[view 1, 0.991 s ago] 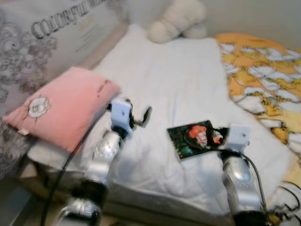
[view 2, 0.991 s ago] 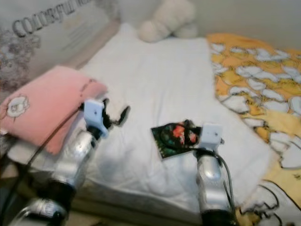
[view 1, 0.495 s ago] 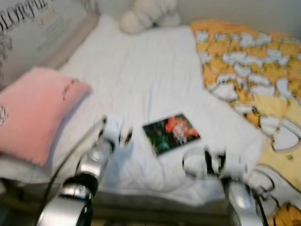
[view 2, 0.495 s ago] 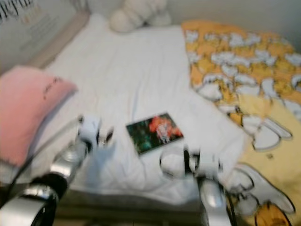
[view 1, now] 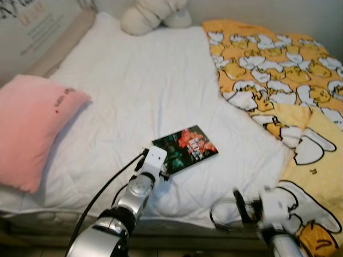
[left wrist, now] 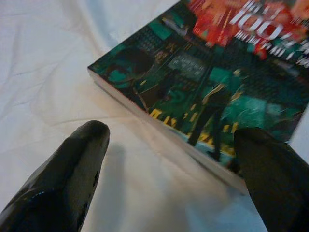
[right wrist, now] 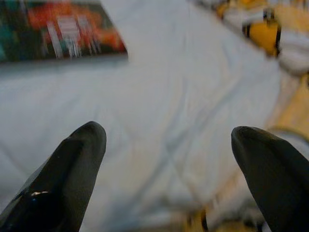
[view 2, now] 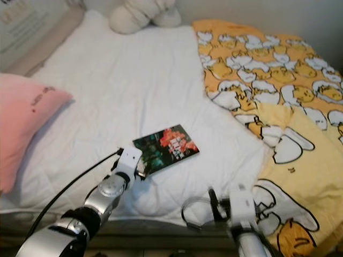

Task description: Clean up the room

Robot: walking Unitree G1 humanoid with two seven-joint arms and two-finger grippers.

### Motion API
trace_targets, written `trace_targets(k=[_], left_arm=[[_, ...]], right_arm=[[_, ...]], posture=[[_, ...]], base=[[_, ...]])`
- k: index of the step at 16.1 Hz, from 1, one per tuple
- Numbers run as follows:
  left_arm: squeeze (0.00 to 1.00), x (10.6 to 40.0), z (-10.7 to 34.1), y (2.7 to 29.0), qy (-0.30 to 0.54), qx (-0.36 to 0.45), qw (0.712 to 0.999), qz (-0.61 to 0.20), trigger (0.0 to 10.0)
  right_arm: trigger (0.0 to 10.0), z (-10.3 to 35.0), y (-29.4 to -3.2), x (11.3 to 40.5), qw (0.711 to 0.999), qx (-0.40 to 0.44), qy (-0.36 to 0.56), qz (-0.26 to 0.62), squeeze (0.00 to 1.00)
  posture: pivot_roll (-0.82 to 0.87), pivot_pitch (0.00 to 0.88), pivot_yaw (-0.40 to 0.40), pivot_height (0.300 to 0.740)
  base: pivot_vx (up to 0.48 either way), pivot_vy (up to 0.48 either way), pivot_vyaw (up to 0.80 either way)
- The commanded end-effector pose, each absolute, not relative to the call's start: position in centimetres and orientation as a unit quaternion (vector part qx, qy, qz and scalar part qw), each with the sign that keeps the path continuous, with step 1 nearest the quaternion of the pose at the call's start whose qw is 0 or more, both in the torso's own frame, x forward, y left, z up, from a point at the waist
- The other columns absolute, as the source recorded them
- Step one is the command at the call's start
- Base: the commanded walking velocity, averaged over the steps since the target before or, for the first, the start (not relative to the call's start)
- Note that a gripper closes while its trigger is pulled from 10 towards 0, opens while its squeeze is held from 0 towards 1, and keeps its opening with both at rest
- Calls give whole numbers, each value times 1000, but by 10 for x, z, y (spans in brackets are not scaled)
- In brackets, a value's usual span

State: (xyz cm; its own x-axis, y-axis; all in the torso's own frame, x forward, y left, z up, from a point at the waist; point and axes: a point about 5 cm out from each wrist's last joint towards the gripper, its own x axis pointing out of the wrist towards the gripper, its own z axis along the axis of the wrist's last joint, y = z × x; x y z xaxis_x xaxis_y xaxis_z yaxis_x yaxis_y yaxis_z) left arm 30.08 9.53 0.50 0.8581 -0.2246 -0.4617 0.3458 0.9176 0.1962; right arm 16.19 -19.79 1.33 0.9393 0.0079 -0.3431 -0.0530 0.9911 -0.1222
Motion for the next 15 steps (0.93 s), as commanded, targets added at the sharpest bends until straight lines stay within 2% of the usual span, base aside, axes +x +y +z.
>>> trace_targets(k=[1,7,15], left_arm=[[0,294,-3,98,233,155,948,-149,10000],[0,300,6,118,192,136,967,-98,10000],[0,293,3,70,218,121,953,-171,10000]], right_arm=[[10000,16,-199,160,981,-73,177,22,0],[10000,17,-202,154,979,-76,186,22,0],[10000,15,-202,160,976,-84,196,36,0]], posture=[[-105,74,-73,740],[-110,77,-64,740],[-99,51,-77,740]], base=[[0,0,0],[0,0,0],[0,0,0]])
